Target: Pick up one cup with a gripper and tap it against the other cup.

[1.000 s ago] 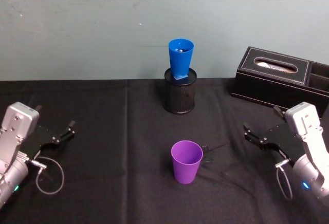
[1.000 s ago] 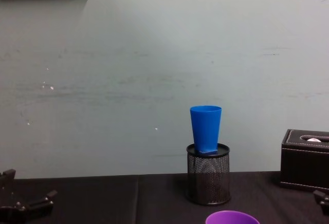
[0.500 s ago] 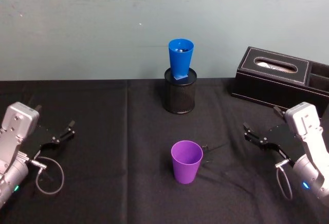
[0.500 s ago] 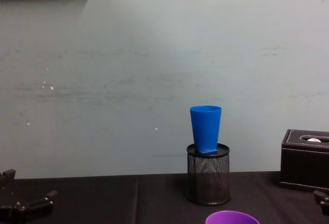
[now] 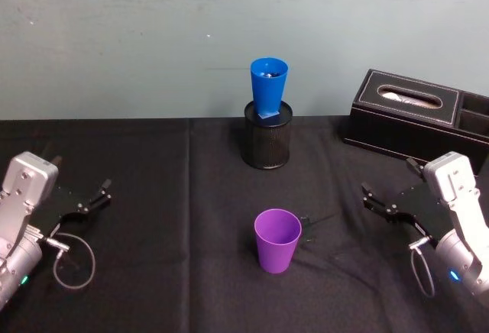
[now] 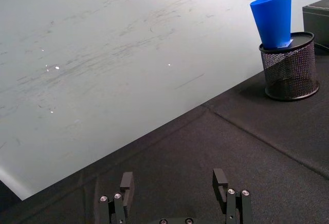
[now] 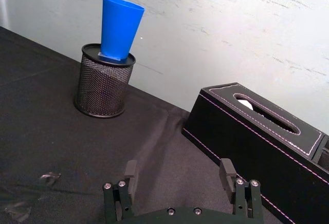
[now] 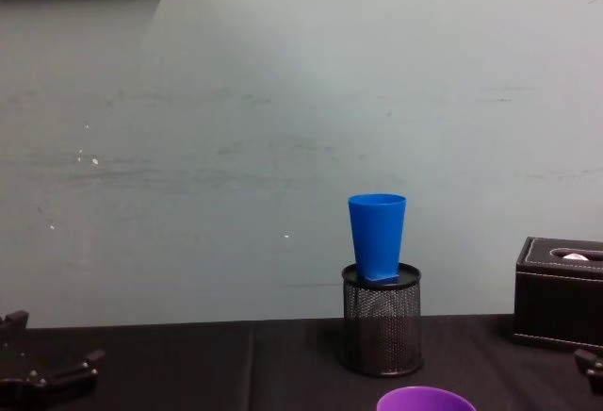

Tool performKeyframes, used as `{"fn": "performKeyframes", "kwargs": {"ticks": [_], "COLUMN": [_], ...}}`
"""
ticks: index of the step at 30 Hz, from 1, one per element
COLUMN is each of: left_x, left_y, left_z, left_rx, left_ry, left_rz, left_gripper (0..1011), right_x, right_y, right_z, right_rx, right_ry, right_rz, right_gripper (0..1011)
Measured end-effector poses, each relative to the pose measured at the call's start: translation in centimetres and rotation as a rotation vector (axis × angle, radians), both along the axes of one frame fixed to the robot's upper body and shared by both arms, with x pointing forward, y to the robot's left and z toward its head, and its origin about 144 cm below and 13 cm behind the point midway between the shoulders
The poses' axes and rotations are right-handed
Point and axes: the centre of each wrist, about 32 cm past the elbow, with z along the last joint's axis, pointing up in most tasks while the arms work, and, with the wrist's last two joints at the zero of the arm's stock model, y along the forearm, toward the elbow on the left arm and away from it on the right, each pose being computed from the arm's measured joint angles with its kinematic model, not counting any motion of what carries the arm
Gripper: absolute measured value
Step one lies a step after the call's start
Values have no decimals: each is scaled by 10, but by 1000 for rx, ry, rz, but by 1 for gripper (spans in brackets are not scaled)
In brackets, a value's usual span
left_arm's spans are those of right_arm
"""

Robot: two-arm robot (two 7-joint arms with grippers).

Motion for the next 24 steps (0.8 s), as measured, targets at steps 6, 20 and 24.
{"fn": "performKeyframes", "kwargs": {"ticks": [6,20,24], "left_x": [0,0,0], "left_y": [0,0,0], "left_z": [0,0,0], "left_rx": [0,0,0], "left_ry": [0,0,0], "left_rz": [0,0,0], "left_gripper": [1000,1000,1000], "right_x": [0,0,0], "right_y": [0,0,0], "right_z": [0,0,0], "right_rx": [0,0,0], "right_ry": [0,0,0], "right_rz": [0,0,0], "right_gripper": [1003,1003,1003]}}
